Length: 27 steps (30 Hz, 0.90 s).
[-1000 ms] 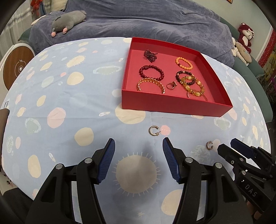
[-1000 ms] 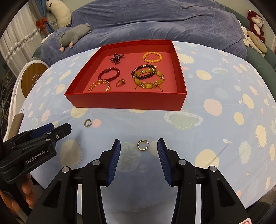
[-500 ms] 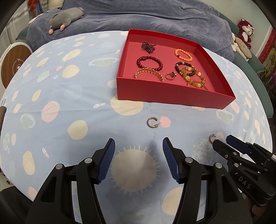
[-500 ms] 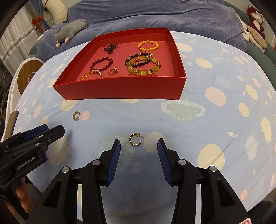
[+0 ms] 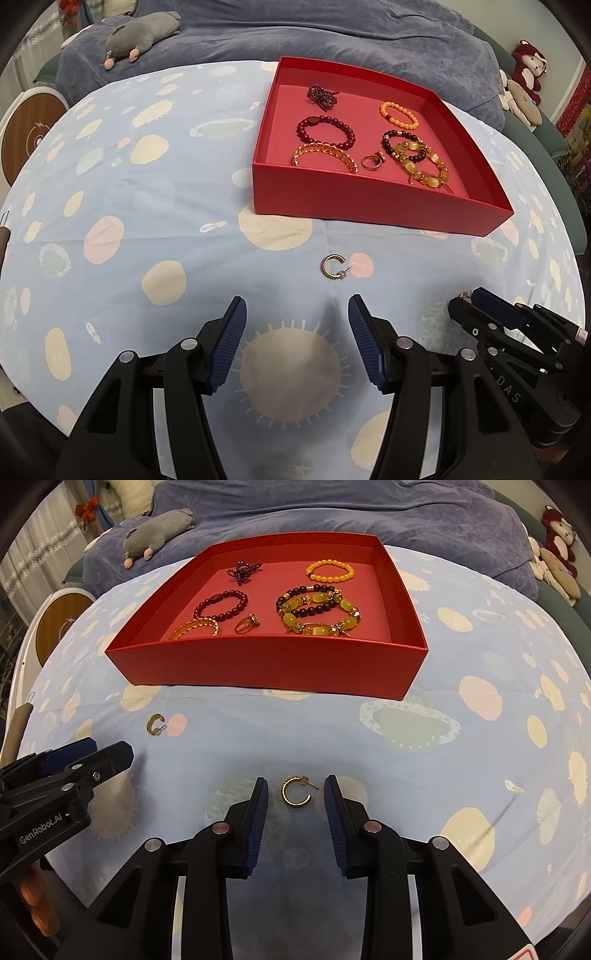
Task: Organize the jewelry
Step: 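Grasp one gold hoop earring with each tool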
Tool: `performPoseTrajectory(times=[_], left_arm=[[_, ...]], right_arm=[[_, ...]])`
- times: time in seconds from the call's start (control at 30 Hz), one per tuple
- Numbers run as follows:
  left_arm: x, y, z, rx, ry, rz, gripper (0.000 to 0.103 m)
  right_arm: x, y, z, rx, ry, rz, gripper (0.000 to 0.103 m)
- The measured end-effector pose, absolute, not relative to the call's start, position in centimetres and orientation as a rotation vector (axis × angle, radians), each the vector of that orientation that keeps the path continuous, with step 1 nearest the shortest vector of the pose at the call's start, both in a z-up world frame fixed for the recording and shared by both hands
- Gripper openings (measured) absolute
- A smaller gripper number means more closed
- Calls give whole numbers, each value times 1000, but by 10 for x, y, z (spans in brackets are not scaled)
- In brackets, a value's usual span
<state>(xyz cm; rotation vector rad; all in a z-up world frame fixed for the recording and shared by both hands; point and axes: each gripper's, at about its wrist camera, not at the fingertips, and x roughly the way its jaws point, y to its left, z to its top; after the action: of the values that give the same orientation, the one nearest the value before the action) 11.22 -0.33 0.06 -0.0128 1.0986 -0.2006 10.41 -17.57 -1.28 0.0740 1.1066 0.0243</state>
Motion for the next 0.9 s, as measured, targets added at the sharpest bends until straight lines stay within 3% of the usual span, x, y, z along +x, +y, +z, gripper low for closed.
performPoseTrajectory(times=[0.07, 0.4, 0.7, 0.77, 0.9], left_arm=[[114, -4, 0, -14, 1099, -202, 55], [124, -13, -3, -6, 1097, -209, 55], [138, -23, -11, 8, 1095, -216, 51], [139, -25, -11, 22, 1086, -217, 49], [141, -26, -12, 30, 1071, -223, 28]], right_arm=[[104, -176, -13, 70, 1104, 23, 20], [103, -181, -11, 112, 1104, 29, 16], [106, -181, -12, 113, 1104, 37, 16], [106, -181, -12, 111, 1104, 38, 16], [107, -180, -12, 106, 1101, 38, 16]])
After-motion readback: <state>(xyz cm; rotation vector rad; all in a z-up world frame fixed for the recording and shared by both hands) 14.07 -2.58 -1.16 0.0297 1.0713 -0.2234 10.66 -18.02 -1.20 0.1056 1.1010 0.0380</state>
